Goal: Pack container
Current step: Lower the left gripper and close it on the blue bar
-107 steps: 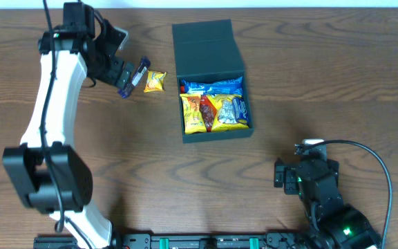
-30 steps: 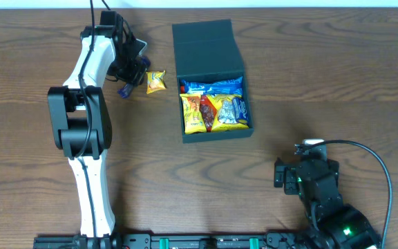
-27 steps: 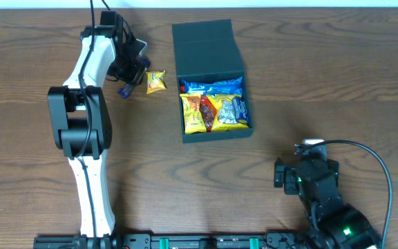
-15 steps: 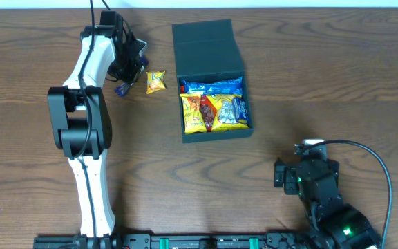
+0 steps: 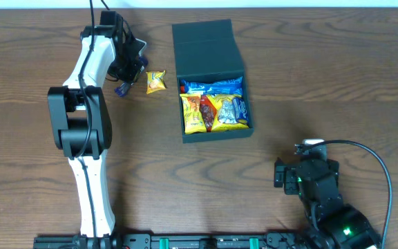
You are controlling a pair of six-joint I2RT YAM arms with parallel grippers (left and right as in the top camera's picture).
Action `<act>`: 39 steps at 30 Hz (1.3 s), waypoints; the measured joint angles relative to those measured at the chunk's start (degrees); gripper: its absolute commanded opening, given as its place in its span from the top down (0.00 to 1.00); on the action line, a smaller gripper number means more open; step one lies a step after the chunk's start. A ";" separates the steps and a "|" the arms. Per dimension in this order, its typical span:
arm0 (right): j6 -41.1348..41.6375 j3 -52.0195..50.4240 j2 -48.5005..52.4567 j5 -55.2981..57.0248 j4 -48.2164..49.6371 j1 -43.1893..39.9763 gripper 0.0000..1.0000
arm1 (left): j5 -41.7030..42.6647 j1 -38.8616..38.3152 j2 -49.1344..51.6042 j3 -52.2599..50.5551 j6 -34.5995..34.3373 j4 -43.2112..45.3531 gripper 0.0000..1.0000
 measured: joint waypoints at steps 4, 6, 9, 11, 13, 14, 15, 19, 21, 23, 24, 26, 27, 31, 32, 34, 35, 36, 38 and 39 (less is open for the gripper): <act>0.00 0.00 0.00 0.00 0.00 0.00 0.01 | -0.22 -0.50 0.00 0.00 -0.02 -0.15 0.75; 0.00 0.00 0.00 0.00 0.00 0.00 0.01 | -0.26 -0.96 0.00 0.02 -0.02 -0.20 0.76; 0.00 0.00 0.00 0.00 0.00 0.00 0.01 | -0.44 -1.68 0.00 0.15 -0.02 -0.28 0.76; 0.00 0.00 0.00 0.00 0.00 0.00 0.01 | -0.66 -2.10 -0.02 0.22 -0.02 -0.31 0.76; 0.00 0.00 0.00 0.00 0.02 0.00 0.01 | -1.09 -2.40 -0.13 0.22 0.00 -0.33 0.76; 0.00 0.00 0.00 0.00 0.00 0.00 0.01 | -1.29 -2.54 -0.26 0.22 0.00 -0.37 0.76; 0.00 0.00 0.00 0.00 0.02 0.00 0.01 | -1.33 -2.56 -0.42 0.22 0.00 -0.37 0.76; 0.00 0.00 0.00 0.00 0.02 0.00 0.01 | -1.53 -2.56 -1.99 0.22 0.00 -0.79 0.76; 0.00 0.00 0.00 0.00 0.02 0.00 0.01 | -1.55 -2.56 -3.41 0.22 0.00 -1.40 0.76; 0.00 0.00 0.00 0.00 0.02 0.00 0.01 | -1.53 -2.56 -5.42 0.22 0.07 -1.88 0.76; 0.00 0.00 0.00 0.02 0.00 0.00 0.01 | -1.53 -2.58 -6.40 0.22 0.07 -2.01 0.77; 0.00 0.00 0.00 0.00 0.02 0.00 0.01 | -1.55 -2.71 -8.20 0.22 0.11 -2.12 0.78; 0.00 0.00 0.00 0.00 0.00 0.00 0.01 | -1.55 -2.78 -8.83 0.31 0.17 -2.14 0.78; 0.00 0.00 0.00 0.00 0.02 0.00 0.01 | -1.55 -3.04 -9.68 0.83 0.59 -2.19 0.75; 0.00 0.00 0.00 0.00 0.00 0.00 0.01 | -1.57 -3.15 -9.68 0.83 0.68 -2.32 0.77; 0.00 0.00 0.00 0.00 0.02 0.00 0.01 | -1.57 -3.23 -9.66 0.83 1.03 -2.47 0.81; 0.00 0.00 0.00 0.00 0.00 0.00 0.01 | -1.57 -3.26 -9.68 0.83 1.07 -2.49 0.78; 0.00 0.00 0.00 0.00 0.00 0.00 0.01 | -1.60 -3.28 -9.66 0.83 1.16 -2.58 0.66; 0.00 0.00 0.00 0.00 0.02 0.00 0.01 | -1.70 -3.28 -9.66 0.83 1.25 -3.45 0.53; 0.00 0.00 0.00 0.00 0.00 0.00 0.01 | -1.73 -3.28 -9.66 0.83 1.33 -4.55 0.39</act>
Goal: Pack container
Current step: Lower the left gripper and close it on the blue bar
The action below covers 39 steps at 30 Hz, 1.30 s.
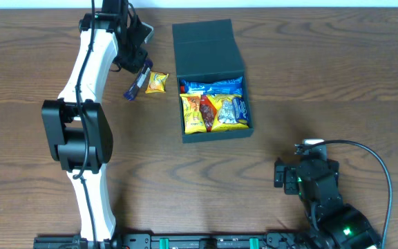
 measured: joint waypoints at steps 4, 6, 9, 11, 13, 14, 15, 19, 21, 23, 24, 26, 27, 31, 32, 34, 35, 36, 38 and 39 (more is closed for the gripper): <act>0.00 0.00 0.00 0.00 0.00 0.00 0.01 | 0.00 0.00 0.00 0.00 0.57 -0.87 0.05; -0.02 0.00 0.00 0.00 0.00 0.00 0.01 | 0.02 0.00 0.00 0.00 0.57 -0.83 0.05; 0.00 0.00 0.00 0.00 0.00 0.00 0.01 | -0.02 0.00 0.35 0.00 0.68 -0.63 0.05; 0.00 0.00 0.00 0.00 0.02 0.00 0.01 | -0.46 0.00 1.18 0.00 0.68 -0.26 0.05; -0.02 0.00 0.00 0.00 0.00 0.00 0.01 | -1.49 -0.02 2.47 0.00 0.70 -0.13 0.05; 0.00 0.00 0.00 0.00 0.00 0.00 0.01 | -1.73 -0.02 3.10 0.00 0.70 -0.13 0.05; 0.00 0.00 0.00 0.00 0.00 0.00 0.01 | -2.05 -0.02 4.07 0.00 0.70 -0.11 0.05; 0.00 0.00 0.00 0.00 0.00 0.00 0.01 | -3.06 -0.02 6.86 0.00 0.68 0.24 0.05; 0.00 0.00 0.00 0.00 0.00 0.00 0.01 | -3.28 -0.02 7.63 -0.02 0.66 1.25 0.05; 0.00 0.00 0.00 0.00 0.00 0.00 0.01 | -3.54 -0.02 7.76 -0.02 0.66 2.54 0.05; 0.00 0.00 0.00 0.00 0.02 0.00 0.01 | -3.65 0.00 7.76 -0.02 0.66 3.04 0.04; 0.00 0.00 0.00 0.00 0.00 0.00 0.01 | -3.91 0.02 7.76 -0.02 0.63 3.48 0.04; 0.00 0.00 0.00 0.02 0.02 0.00 0.01 | -4.07 0.02 7.89 -0.02 0.63 3.45 0.04; 0.00 0.00 0.00 0.02 0.00 0.00 0.01 | -4.24 0.04 9.07 -0.02 -0.09 3.63 0.18; 0.00 0.00 0.00 0.00 0.00 0.00 0.01 | -4.28 0.04 9.49 -0.02 -0.02 3.85 0.23; 0.00 0.00 0.00 0.00 0.02 0.00 0.01 | -4.31 0.02 10.25 -0.02 -0.17 4.42 0.26; 0.00 0.00 0.00 0.00 0.00 0.00 0.01 | -4.33 0.02 10.49 -0.02 -0.24 4.55 0.32; 0.00 0.00 0.00 0.00 0.00 0.00 0.01 | -4.24 0.04 10.62 -0.02 -0.37 4.63 0.34; 0.00 0.00 0.00 0.00 0.00 0.00 0.01 | -4.31 0.07 10.62 -0.02 -0.22 5.40 0.33; 0.00 0.00 0.00 0.00 0.00 0.00 0.01 | -4.33 0.07 10.62 -0.02 -0.24 5.68 0.34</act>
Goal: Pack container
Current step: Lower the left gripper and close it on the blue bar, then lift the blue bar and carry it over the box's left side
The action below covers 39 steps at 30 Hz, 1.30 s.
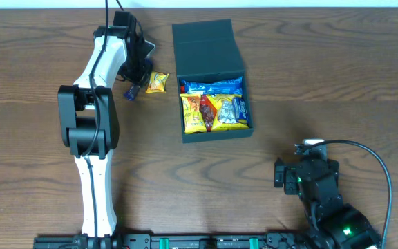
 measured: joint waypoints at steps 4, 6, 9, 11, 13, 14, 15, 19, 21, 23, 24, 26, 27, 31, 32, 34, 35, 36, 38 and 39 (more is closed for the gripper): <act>-0.02 0.00 0.00 0.00 0.02 0.00 0.01 | 0.00 0.00 0.00 0.00 -0.07 0.26 0.39; 0.00 0.00 0.00 0.00 0.00 0.00 0.01 | 0.02 0.00 0.00 0.00 -0.13 0.46 0.48; 0.00 0.00 0.00 0.02 0.02 0.00 0.01 | 0.02 0.00 0.00 0.00 -0.15 0.55 0.55; 0.00 0.00 0.00 0.00 0.02 0.00 0.01 | 0.02 0.00 0.00 0.00 -0.13 0.50 0.59; 0.00 0.00 0.00 0.00 0.00 0.00 0.01 | 0.02 0.00 0.00 0.00 -0.20 0.52 0.68; 0.00 0.00 0.00 0.02 0.00 0.00 0.01 | 0.02 0.00 0.00 0.00 -0.24 0.52 0.81; 0.00 0.00 0.00 0.00 0.02 0.00 0.01 | 0.02 0.00 0.00 0.00 -0.52 0.48 0.86; 0.00 0.00 0.00 0.00 0.00 0.00 0.01 | 0.02 0.02 -0.02 0.00 -0.70 0.66 0.93; 0.00 0.00 0.00 0.00 0.00 0.00 0.01 | 0.00 0.00 -0.02 0.02 -0.98 0.68 0.94; 0.00 0.00 0.00 0.00 0.00 0.00 0.01 | 0.00 0.02 -0.02 0.00 -1.11 0.68 0.94; 0.00 0.00 0.00 0.00 0.02 0.00 0.01 | 0.00 0.00 -0.02 0.02 -1.11 0.68 0.94; 0.00 0.00 0.00 0.00 0.02 0.00 0.01 | 0.00 0.00 -0.02 0.02 -1.11 0.66 0.94; 0.00 0.00 0.00 0.00 0.00 0.00 0.01 | 0.00 0.00 -0.02 0.02 -1.11 0.66 0.94; 0.00 0.00 0.00 0.00 0.00 0.00 0.01 | 0.00 0.00 -0.02 0.02 -1.11 0.55 0.94; 0.00 0.00 0.00 0.00 0.00 0.00 0.01 | 0.00 0.00 -0.02 0.07 -1.14 0.39 0.94; 0.00 0.00 0.00 0.00 0.02 0.00 0.01 | 0.02 0.00 -0.02 0.22 -1.14 -0.11 0.94; 0.00 0.00 0.00 0.00 0.02 0.00 0.01 | 0.02 0.00 -0.02 0.22 -1.14 -0.44 0.94; 0.00 0.00 0.00 0.00 0.00 0.00 0.01 | 0.02 0.00 -0.02 0.22 -1.16 -0.72 0.94; 0.00 0.00 0.00 0.00 0.02 0.00 0.01 | 0.00 0.00 -0.02 0.37 -1.27 -1.33 0.94; 0.00 0.00 0.00 0.00 0.02 0.00 0.01 | 0.00 0.00 -0.02 0.44 -1.29 -1.70 0.94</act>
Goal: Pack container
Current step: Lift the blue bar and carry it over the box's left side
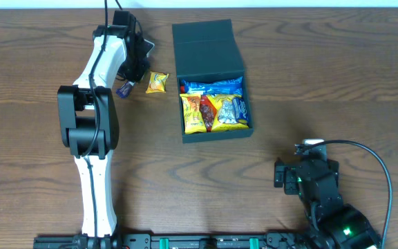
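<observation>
A dark green box (pixel 216 130) stands open at the table's middle, its lid (pixel 204 43) folded back. It holds several snack packets in blue, yellow and red. To its left a yellow packet (pixel 157 81) lies on the table. Farther left a small blue packet (pixel 124 88) pokes out from under my left arm. My left gripper (pixel 134 68) hangs just above and right of the blue packet; the dark wrist hides its fingers. My right gripper (pixel 280 174) rests folded at the front right, far from the box.
The left arm's white links (pixel 88 117) run from the table's front edge up to the far left. The right arm's cable (pixel 372 155) loops at the front right. The table's far edge (pixel 254 5) lies just behind the lid.
The blue packet now shows a little farther left, at the arm's left side instead of beside the yellow packet. The left arm has barely shifted. The right arm has not moved.
The blue packet first lay left of the yellow one under my left gripper. Then it showed long and slanted right beside the yellow packet with the arm swung left. Then it was shorter there, and now it lies back to the left.
</observation>
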You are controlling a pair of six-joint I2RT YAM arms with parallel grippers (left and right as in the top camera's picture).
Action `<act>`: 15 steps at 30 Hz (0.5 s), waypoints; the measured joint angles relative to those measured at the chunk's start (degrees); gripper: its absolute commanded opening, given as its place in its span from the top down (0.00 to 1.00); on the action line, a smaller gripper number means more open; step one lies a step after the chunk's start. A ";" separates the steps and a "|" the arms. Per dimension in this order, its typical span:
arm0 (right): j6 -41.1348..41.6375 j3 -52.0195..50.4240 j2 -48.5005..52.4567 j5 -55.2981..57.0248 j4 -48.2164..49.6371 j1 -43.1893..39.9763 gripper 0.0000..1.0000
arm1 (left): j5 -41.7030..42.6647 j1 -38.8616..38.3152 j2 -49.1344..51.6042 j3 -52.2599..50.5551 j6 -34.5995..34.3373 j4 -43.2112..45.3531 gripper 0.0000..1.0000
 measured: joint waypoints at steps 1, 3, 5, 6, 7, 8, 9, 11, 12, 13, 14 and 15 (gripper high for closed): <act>0.00 0.00 0.00 0.00 0.00 0.00 0.01 | 0.00 0.00 0.00 0.15 0.00 -0.52 0.94; 0.00 0.00 0.00 0.00 -0.02 0.00 0.01 | 0.00 0.00 0.00 0.55 0.00 -2.27 0.94; 0.00 0.00 0.00 0.00 0.00 0.00 0.01 | 0.00 0.00 0.00 1.01 0.02 -4.17 0.94; 0.00 0.00 0.00 0.00 0.00 0.00 0.01 | 0.00 0.00 0.00 1.31 0.04 -5.14 0.94; 0.00 0.00 0.00 0.00 -0.02 0.00 0.01 | 0.00 0.00 -0.07 1.53 0.13 -5.79 0.94; 0.00 0.00 0.00 0.02 0.00 0.00 0.01 | 0.00 0.00 -0.24 1.66 0.33 -6.34 0.94; 0.00 0.00 0.00 0.00 0.00 0.00 0.01 | 0.00 0.00 -0.61 1.70 0.63 -6.82 0.94; 0.00 0.00 0.00 0.00 0.00 0.00 0.01 | 0.00 -0.17 -1.66 1.70 1.77 -7.98 0.94; 0.00 0.00 0.00 0.00 0.00 0.00 0.01 | 0.02 -0.31 -2.45 1.70 2.32 -8.46 0.94; 0.00 0.00 0.00 0.00 0.00 0.00 0.01 | 0.02 -0.44 -2.99 1.70 2.84 -8.85 0.94; 0.00 0.00 0.00 0.00 -0.02 0.00 0.01 | 0.02 -0.74 -3.85 1.70 3.32 -9.27 0.94; 0.00 0.00 0.00 0.00 -0.02 0.00 0.01 | 0.00 -1.20 -5.09 1.70 3.96 -9.90 0.94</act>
